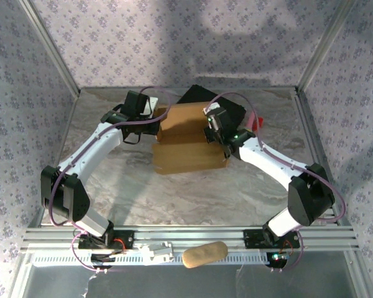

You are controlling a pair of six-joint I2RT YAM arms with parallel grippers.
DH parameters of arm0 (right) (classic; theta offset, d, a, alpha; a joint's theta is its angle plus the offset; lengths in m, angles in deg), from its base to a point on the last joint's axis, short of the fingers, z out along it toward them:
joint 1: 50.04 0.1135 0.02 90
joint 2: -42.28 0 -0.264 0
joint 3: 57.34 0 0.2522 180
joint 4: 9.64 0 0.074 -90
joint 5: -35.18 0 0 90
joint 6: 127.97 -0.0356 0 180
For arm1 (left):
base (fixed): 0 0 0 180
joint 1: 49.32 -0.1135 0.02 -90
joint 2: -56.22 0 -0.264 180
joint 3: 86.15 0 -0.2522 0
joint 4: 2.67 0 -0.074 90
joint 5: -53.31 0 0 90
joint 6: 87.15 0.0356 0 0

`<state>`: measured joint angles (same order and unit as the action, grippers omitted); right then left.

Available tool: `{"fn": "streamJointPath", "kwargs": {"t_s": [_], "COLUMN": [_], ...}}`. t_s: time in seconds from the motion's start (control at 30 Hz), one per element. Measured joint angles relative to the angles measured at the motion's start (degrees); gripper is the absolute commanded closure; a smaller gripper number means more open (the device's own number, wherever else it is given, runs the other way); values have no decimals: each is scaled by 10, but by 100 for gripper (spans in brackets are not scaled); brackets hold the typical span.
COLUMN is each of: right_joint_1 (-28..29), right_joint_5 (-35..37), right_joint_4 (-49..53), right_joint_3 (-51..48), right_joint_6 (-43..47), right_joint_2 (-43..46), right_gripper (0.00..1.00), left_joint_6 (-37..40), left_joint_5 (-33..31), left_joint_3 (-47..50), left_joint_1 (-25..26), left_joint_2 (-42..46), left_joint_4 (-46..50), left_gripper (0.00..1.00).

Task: Fold the paper box

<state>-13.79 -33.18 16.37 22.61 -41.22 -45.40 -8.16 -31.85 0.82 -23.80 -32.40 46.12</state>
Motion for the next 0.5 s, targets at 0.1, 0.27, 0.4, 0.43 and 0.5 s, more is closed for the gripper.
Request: {"fn": "streamJointPath", "kwargs": {"t_s": [0.1, 0.27, 0.4, 0.43, 0.5], "right_joint_1": [13, 12, 3, 2, 0], "right_joint_5": [38, 47, 46, 45, 47], "right_joint_4": [-5, -12, -10, -10, -11], "right_joint_3": [1, 1, 7, 12, 23], "right_joint_6": [-4, -6, -6, -4, -1], "right_joint_2": [-1, -1, -1, -1, -1], "right_gripper": [100, 94, 75, 74, 75], "left_joint_6": [0, 0, 0, 0, 0], "left_joint_5": [-1, -2, -2, -1, 0], "left_joint_3": [0, 0, 0, 0, 0], "left_joint_1": [0, 3, 6, 8, 10], "left_joint_2": [0, 0, 0, 0, 0], "left_joint_4": [-1, -5, -7, -7, -9], "left_gripper": [100, 100, 100, 100, 100]}}
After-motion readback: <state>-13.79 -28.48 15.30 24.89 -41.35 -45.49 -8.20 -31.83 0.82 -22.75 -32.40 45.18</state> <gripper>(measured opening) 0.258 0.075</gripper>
